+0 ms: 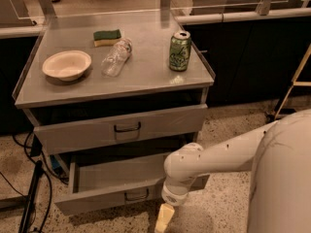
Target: Close middle drawer
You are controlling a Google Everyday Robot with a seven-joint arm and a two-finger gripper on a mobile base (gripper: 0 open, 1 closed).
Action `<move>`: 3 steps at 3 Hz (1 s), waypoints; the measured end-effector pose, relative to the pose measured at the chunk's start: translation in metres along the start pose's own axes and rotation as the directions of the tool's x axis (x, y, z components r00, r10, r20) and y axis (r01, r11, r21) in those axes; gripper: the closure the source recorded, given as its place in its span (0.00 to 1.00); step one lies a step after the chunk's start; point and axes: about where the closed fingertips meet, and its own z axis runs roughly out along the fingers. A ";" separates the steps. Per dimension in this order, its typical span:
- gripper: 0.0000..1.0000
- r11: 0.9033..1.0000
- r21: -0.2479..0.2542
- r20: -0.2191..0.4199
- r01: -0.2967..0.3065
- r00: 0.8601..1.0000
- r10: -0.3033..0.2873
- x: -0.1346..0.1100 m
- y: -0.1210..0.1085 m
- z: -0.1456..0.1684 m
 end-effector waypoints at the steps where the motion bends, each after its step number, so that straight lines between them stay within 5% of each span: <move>1: 0.19 1.000 0.000 0.000 0.000 1.000 0.000 0.000 0.000 0.000; 3: 0.65 1.000 0.023 -0.014 -0.014 1.000 0.015 -0.005 -0.010 0.001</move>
Offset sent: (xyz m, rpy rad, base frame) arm 0.0000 0.0000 0.0000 0.0000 0.0000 0.0000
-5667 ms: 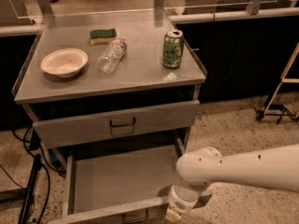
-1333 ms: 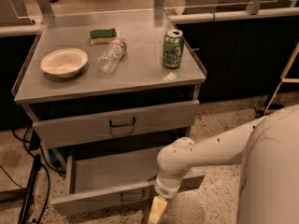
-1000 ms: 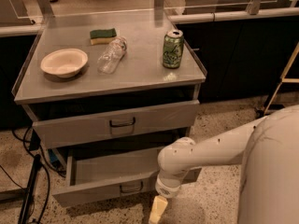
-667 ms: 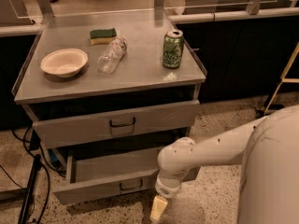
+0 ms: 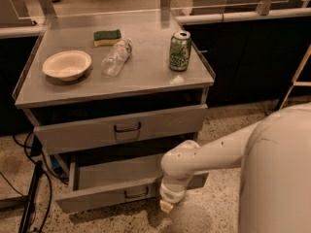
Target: Close middle drawer
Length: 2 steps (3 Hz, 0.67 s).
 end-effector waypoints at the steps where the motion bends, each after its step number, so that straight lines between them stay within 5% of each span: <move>1: 0.89 0.998 0.051 -0.020 -0.028 0.999 0.029 -0.017 -0.025 0.001; 2: 1.00 0.995 0.093 -0.027 -0.029 0.999 0.032 -0.037 -0.041 0.002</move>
Offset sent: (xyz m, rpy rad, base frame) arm 0.0854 0.0357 -0.0085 -0.1010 -0.1201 -0.0315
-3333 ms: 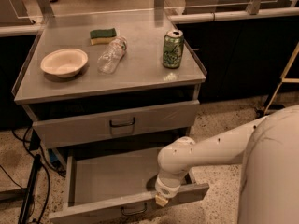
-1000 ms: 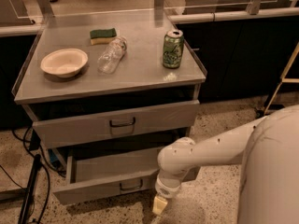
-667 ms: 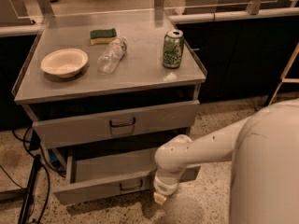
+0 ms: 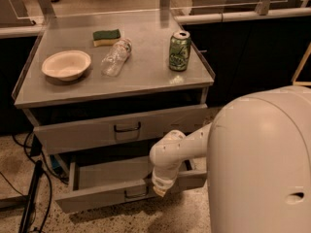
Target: Close middle drawer
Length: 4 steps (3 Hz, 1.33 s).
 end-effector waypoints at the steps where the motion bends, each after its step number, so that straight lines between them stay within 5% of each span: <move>1: 1.00 1.000 0.030 -0.005 0.004 1.000 -0.004 -0.015 -0.008 0.004; 4: 0.35 0.999 0.031 -0.006 0.005 1.000 -0.005 -0.016 -0.008 0.004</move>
Offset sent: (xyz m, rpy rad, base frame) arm 0.0118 0.0082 -0.0035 -0.0150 -0.0211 0.0026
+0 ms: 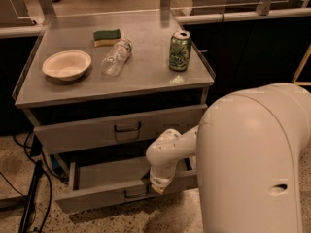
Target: Close middle drawer
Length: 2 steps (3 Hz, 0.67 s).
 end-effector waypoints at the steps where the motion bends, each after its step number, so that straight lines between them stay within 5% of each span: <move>1: 0.12 1.000 0.000 0.000 0.000 1.000 0.000 0.000 0.000 0.000; 2: 0.00 1.000 0.000 0.000 0.000 1.000 0.000 0.000 0.000 0.000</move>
Offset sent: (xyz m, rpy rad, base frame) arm 0.0000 0.0000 0.0000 0.0000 0.0000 0.0000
